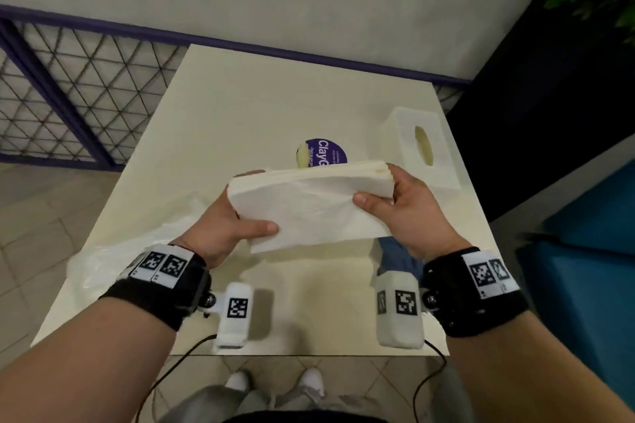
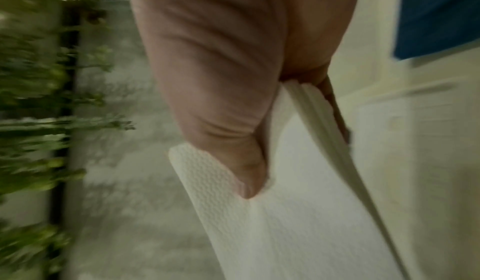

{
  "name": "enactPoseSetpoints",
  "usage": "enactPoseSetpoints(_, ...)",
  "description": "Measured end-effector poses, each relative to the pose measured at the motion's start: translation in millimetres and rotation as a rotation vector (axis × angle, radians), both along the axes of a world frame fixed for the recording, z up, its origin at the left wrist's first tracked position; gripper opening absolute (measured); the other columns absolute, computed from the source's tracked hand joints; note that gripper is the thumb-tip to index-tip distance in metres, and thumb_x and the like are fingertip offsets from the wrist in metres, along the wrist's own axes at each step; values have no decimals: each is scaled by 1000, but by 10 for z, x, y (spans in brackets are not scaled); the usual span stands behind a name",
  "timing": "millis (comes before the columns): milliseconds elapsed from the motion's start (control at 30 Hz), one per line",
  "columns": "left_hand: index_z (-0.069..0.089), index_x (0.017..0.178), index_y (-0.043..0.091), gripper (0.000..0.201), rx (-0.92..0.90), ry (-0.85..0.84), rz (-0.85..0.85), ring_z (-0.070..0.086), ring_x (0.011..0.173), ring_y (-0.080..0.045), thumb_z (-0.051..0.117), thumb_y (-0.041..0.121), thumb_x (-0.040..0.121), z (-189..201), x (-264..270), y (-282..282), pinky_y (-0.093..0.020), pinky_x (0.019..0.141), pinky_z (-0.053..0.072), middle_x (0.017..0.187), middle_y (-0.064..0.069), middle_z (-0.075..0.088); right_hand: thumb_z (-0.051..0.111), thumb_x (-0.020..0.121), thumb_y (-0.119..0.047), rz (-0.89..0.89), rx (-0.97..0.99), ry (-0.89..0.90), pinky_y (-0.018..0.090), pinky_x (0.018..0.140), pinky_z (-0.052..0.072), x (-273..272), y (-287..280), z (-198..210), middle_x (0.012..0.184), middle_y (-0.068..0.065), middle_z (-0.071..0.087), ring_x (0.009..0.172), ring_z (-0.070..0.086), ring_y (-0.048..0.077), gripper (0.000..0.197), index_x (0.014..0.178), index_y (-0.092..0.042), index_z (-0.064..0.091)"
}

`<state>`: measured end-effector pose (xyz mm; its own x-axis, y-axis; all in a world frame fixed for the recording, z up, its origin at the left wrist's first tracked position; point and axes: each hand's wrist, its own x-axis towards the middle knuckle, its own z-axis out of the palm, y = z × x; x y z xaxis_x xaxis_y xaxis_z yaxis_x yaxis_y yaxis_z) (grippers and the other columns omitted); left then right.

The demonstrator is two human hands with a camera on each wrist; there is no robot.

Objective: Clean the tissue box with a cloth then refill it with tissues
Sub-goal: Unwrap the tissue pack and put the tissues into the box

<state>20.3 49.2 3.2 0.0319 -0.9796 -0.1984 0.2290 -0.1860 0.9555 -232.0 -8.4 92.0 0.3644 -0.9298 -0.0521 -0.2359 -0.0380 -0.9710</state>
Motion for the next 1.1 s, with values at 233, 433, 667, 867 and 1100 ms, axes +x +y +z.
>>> enactPoseSetpoints(233, 71, 78, 32, 41, 74, -242, 100, 62, 75, -10, 77, 24, 38, -415, -213, 185, -29, 72, 49, 75, 7, 71, 70, 82, 3, -88, 191, 34, 16, 71, 52, -259, 283, -1003, 90, -7, 66, 83, 61, 7, 35, 92, -29, 61)
enactPoseSetpoints(433, 62, 80, 29, 41, 118, -359, 151, 53, 61, -4, 64, 4, 48, -583, -325, 281, -21, 56, 45, 66, 15, 63, 70, 70, 11, -135, 224, 90, 28, 71, 51, -287, 301, -1356, 94, 0, 59, 85, 56, 15, 50, 93, -31, 56)
enactPoseSetpoints(667, 52, 100, 32, 42, 127, -509, 123, 62, 83, -7, 64, 20, 61, -497, -435, 223, -25, 73, 44, 92, 7, 66, 67, 83, -6, -154, 103, 305, 25, 71, 48, -283, 156, -1333, 94, 1, 60, 87, 58, 18, 32, 102, -27, 52)
enactPoseSetpoints(867, 48, 123, 17, 49, 108, -564, 228, 67, 90, -21, 73, 19, 81, -92, -223, -436, -39, 83, 55, 104, -3, 68, 75, 78, -14, -338, 258, 84, 42, 90, 55, -135, -519, -1111, 112, 5, 66, 102, 66, 24, 64, 132, -24, 42)
enactPoseSetpoints(1100, 47, 132, 10, 56, 307, -812, 198, 63, 97, -27, 70, 28, 83, -213, 3, -990, -33, 85, 49, 119, -11, 64, 72, 82, -19, -451, 338, 167, 40, 85, 57, 207, -871, -1240, 104, 5, 65, 89, 65, 21, 51, 126, -15, 48)
